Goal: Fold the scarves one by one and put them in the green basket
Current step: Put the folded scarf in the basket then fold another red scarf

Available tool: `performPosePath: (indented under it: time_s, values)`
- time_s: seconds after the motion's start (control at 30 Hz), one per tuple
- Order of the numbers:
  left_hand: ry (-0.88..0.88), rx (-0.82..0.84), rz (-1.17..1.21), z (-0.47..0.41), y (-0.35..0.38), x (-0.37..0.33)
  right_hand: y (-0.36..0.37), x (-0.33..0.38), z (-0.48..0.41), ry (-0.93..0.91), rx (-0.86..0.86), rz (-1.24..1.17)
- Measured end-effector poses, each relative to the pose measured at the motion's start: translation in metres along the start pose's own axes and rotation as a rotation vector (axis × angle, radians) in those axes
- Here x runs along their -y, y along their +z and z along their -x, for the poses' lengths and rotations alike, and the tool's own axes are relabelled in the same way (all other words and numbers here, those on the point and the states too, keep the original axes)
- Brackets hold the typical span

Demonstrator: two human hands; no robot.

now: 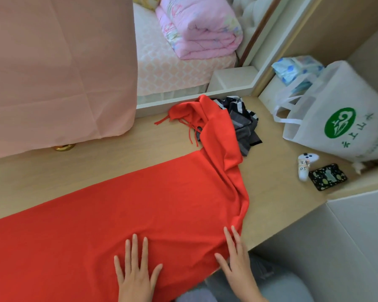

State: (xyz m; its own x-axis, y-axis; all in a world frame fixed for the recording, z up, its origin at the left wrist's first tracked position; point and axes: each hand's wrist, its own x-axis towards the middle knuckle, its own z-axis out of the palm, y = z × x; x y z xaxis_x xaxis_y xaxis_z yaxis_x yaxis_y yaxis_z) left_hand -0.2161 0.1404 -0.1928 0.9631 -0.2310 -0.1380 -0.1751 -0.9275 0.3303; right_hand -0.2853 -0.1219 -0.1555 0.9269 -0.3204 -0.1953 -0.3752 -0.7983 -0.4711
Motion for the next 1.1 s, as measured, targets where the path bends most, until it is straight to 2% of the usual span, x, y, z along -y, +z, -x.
performPosePath:
  time_s: [0.07,0.13,0.2,0.27,0.4,0.5,0.63,0.73,0.87,1.03,1.1]
  values:
    - [0.027,-0.03,0.031,-0.005,-0.004,-0.007,-0.009,-0.006,-0.017,0.185,-0.19,-0.136]
    - [0.081,-0.045,0.048,-0.014,-0.011,-0.014,-0.02,-0.016,-0.043,0.463,-0.324,-0.289]
    - [0.139,-0.021,0.042,-0.024,-0.017,-0.023,-0.033,-0.022,-0.067,0.652,-0.332,-0.397]
    - [0.196,0.015,0.02,-0.032,-0.02,-0.033,-0.042,-0.025,-0.086,0.697,-0.281,-0.337]
    - [0.227,0.136,0.037,-0.044,-0.023,-0.055,-0.046,-0.012,-0.104,0.667,-0.214,-0.187]
    - [0.247,0.19,0.105,-0.05,-0.026,-0.077,-0.042,-0.008,-0.105,0.701,-0.227,-0.217]
    - [0.279,0.087,0.296,-0.066,-0.03,-0.117,-0.044,0.003,-0.096,0.535,-0.289,-0.402]
    - [0.134,0.094,0.594,-0.089,-0.037,-0.154,-0.047,0.015,-0.083,0.356,-0.218,-0.48]
    - [-0.118,0.135,0.84,-0.126,-0.042,-0.204,-0.037,0.027,-0.068,0.127,-0.071,-0.34]
    - [-0.182,0.124,0.64,-0.159,-0.029,-0.22,-0.037,0.019,-0.066,0.093,-0.011,-0.465]
    - [-0.26,0.062,0.7,-0.164,-0.026,-0.214,-0.041,0.012,-0.069,0.173,0.005,-0.604]
